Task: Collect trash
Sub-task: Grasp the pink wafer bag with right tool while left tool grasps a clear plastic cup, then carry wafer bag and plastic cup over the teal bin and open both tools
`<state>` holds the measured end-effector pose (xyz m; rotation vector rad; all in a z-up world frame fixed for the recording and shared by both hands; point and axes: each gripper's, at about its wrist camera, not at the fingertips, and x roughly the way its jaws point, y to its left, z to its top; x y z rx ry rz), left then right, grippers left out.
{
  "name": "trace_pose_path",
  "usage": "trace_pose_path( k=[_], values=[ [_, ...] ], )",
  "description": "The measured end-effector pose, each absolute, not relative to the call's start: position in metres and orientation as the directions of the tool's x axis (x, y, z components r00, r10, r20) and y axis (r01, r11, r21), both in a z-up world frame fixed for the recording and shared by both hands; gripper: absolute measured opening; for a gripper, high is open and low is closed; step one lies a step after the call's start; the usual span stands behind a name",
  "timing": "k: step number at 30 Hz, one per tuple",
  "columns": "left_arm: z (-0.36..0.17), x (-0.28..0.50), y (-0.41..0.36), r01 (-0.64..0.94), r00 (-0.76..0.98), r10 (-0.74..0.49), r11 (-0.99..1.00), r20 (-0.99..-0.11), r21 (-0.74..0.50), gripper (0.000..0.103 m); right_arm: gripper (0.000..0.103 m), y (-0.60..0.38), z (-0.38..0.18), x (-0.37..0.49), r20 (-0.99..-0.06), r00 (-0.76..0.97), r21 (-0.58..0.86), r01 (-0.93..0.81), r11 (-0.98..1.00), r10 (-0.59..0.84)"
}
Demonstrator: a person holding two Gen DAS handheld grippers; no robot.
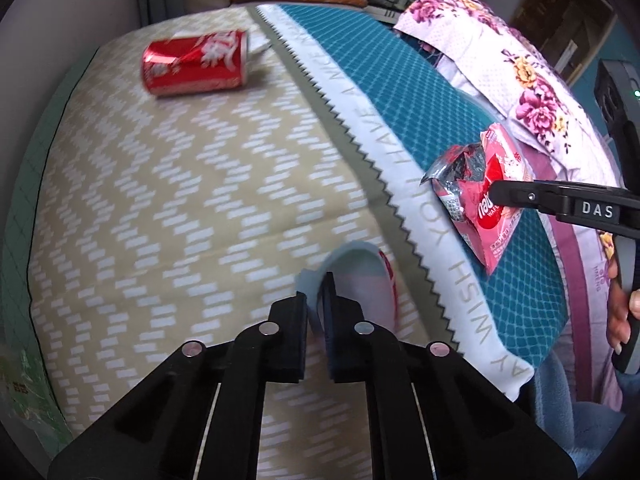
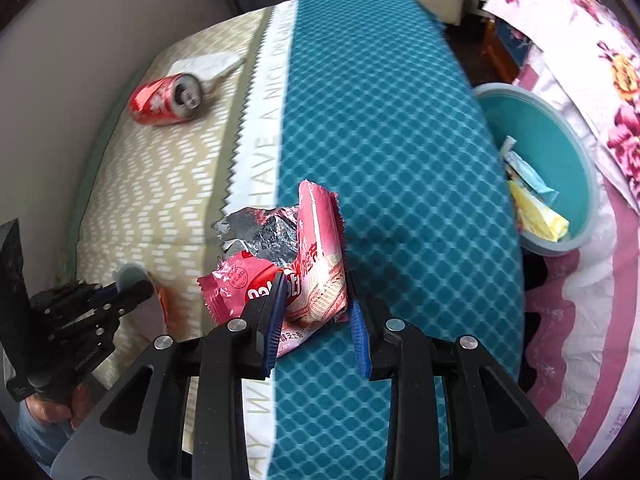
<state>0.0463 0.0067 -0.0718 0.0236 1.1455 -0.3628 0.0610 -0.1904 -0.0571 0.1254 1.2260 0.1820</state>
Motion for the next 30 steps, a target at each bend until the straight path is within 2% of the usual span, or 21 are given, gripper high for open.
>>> trace_pose_path(
  k=[17,30],
  values=[
    [-0.044,0.067,-0.052,0.371,0.395,-0.246,0.924,-0.885,-0.091,0.007,0.029,-0.277,-0.052,0.076,-0.893,0.388,0.26,0.035,0.965,0.226],
    [-0.025,0.094,-0.105,0.43,0.4,-0.269,0.899,-0.876,-0.08,0.007,0.029,-0.342,-0.043,0.08,-0.86,0.465,0.3,0.13,0.945,0.21]
  ],
)
